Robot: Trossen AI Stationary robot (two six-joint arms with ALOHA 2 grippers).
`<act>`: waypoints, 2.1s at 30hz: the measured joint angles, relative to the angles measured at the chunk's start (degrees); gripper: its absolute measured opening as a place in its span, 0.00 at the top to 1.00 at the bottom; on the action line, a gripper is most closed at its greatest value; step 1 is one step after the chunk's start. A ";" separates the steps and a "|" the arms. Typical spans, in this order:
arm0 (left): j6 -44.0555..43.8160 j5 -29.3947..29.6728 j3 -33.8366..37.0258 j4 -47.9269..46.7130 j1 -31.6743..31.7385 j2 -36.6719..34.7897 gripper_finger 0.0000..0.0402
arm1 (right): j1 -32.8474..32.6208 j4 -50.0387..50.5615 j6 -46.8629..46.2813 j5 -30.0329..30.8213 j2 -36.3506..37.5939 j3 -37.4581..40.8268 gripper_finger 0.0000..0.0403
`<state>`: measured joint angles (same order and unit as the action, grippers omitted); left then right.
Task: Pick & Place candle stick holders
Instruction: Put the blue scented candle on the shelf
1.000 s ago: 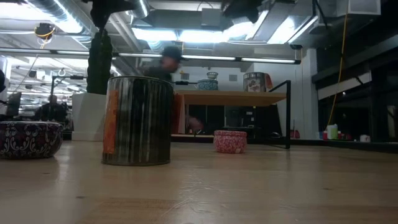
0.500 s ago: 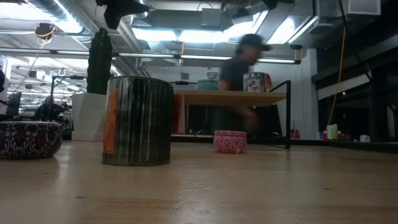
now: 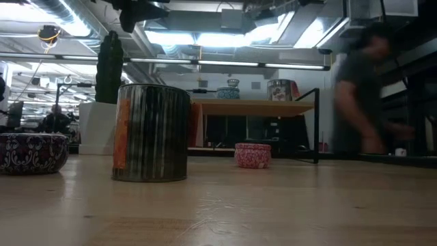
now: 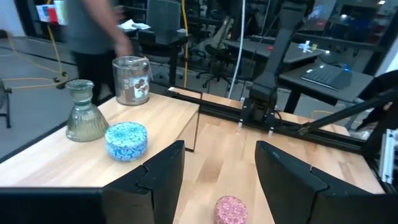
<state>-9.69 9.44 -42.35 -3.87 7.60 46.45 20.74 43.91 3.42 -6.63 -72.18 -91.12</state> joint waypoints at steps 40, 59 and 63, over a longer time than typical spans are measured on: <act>6.73 -9.54 -20.12 -7.17 10.26 19.91 0.12 | -0.05 5.19 -5.62 0.17 10.10 6.79 1.00; 13.40 -14.23 -24.85 -7.87 17.47 31.93 0.04 | -0.03 6.16 -6.01 0.95 10.10 6.79 1.00; 13.49 -14.47 -24.85 -7.97 18.45 34.18 0.04 | -0.03 6.88 -6.25 1.07 10.08 6.79 1.00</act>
<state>3.79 -5.04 -67.20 -11.84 26.05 80.64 20.71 50.79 -2.83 -5.56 -62.11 -84.33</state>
